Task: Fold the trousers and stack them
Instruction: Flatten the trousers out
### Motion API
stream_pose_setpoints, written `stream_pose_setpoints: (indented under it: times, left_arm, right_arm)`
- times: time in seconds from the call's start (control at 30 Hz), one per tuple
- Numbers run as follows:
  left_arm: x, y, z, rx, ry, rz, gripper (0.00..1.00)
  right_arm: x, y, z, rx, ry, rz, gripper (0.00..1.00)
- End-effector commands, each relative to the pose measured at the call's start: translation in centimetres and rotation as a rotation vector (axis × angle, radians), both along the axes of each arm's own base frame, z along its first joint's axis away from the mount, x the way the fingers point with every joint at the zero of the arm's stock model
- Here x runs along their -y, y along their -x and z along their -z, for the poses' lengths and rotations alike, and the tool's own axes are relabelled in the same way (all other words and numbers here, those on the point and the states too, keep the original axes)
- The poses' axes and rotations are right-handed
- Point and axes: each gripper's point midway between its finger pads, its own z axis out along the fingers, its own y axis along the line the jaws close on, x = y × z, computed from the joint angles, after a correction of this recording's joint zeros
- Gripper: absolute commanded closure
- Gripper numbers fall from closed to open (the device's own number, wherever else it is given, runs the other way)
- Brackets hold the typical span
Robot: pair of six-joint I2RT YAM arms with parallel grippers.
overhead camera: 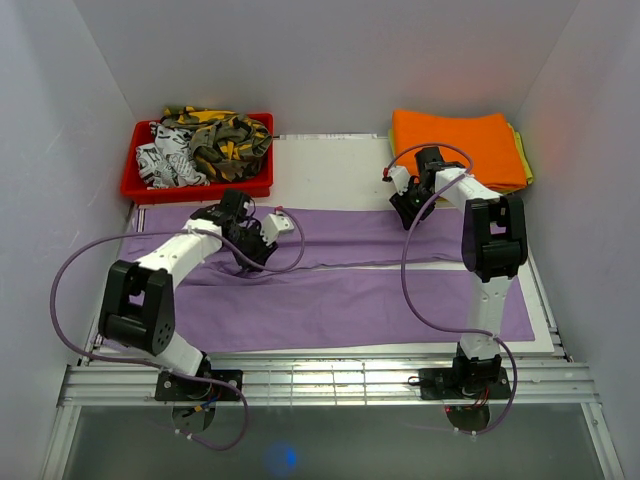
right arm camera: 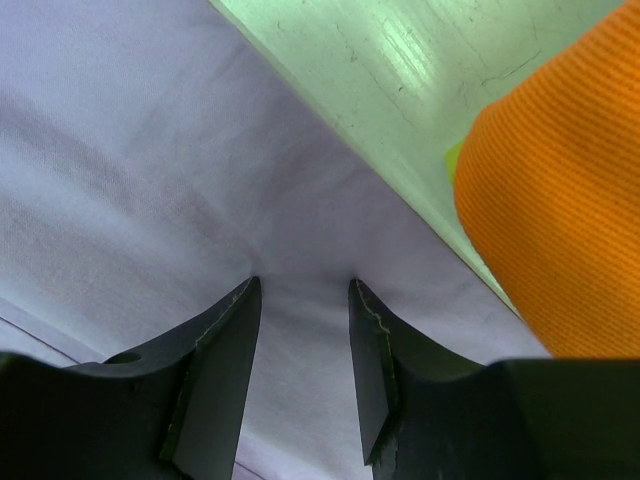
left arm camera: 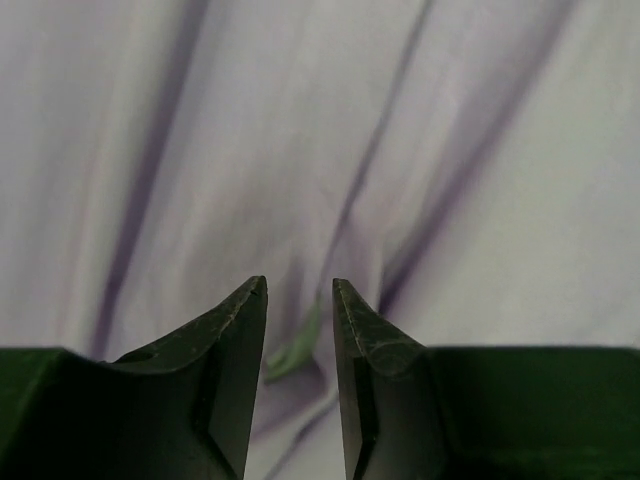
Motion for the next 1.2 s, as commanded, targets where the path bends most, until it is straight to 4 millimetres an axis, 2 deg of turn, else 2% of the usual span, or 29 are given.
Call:
stream_pose_setpoints:
  times: [0.0,0.07,0.17,0.27,0.3,0.33,0.47,0.5,0.6,0.63,0.67,0.73,0.77,0.9,0.93,1.0,1.03,1.1,1.13,1.17]
  left_arm:
    - [1.3,-3.3,0.0,0.065,0.011,-0.027,0.56]
    - [1.4,-3.9,1.2,0.062,-0.013,-0.020,0.56]
    - [1.6,-3.6,3.0,0.039,-0.037,0.001,0.55]
    - [1.3,-2.9,4.3,0.024,-0.070,0.015,0.67]
    - [1.1,-2.8,4.5,0.026,-0.075,0.021,0.72]
    - [0.9,-2.4,4.7,0.019,-0.080,0.023,0.83]
    - [1.0,-1.0,3.5,0.030,-0.047,0.052,1.00]
    - [1.1,-0.6,2.5,0.046,-0.030,0.062,1.00]
    - [1.1,1.4,1.8,0.038,-0.003,0.103,1.00]
    - [1.0,1.9,0.9,0.063,0.009,0.124,1.00]
    - [0.7,3.1,1.2,0.035,0.007,0.134,1.00]
    - [0.6,4.4,0.9,0.033,0.016,0.166,1.00]
    - [0.1,5.5,1.6,0.000,0.003,0.174,1.00]
    - [-1.5,7.6,3.8,-0.063,-0.060,0.183,1.00]
    - [-1.7,7.7,4.2,-0.074,-0.073,0.172,0.98]
    - [-2.0,7.0,4.6,-0.073,-0.094,0.120,0.86]
    - [-1.8,6.6,4.3,-0.064,-0.086,0.109,0.74]
    - [-0.8,5.7,3.1,-0.040,-0.036,0.077,0.65]
    - [0.1,4.4,1.5,-0.004,-0.003,0.069,0.60]
    - [0.9,3.9,0.5,0.008,0.036,0.065,0.57]
  right_arm:
    - [0.3,1.7,2.2,-0.094,0.017,0.026,0.53]
    - [0.3,1.7,2.3,-0.094,0.019,0.028,0.53]
    - [0.4,1.7,2.4,-0.095,0.024,0.031,0.53]
    - [0.6,1.6,2.5,-0.093,0.034,0.034,0.53]
    - [0.6,1.6,2.6,-0.093,0.036,0.036,0.53]
    - [0.7,1.6,2.6,-0.094,0.038,0.037,0.53]
    - [1.0,1.5,2.9,-0.092,0.059,0.041,0.53]
    - [1.1,1.5,2.9,-0.091,0.062,0.042,0.54]
    - [1.3,1.3,3.2,-0.090,0.080,0.050,0.55]
    - [1.5,1.3,3.4,-0.092,0.087,0.053,0.55]
    - [1.7,1.2,3.5,-0.091,0.096,0.058,0.55]
    - [1.7,1.2,3.8,-0.096,0.104,0.062,0.55]
    - [1.9,1.2,3.9,-0.097,0.108,0.067,0.55]
    - [1.9,1.3,4.1,-0.105,0.111,0.073,0.55]
    - [1.8,1.4,4.1,-0.107,0.108,0.073,0.55]
    - [1.6,1.7,3.6,-0.115,0.093,0.069,0.52]
    - [1.4,1.5,2.7,-0.099,0.076,0.066,0.50]
    - [0.8,1.6,1.3,-0.093,0.043,0.059,0.38]
    - [0.5,1.7,0.4,-0.091,0.026,0.055,0.32]
    - [0.0,1.4,-1.8,-0.061,-0.005,0.046,0.24]
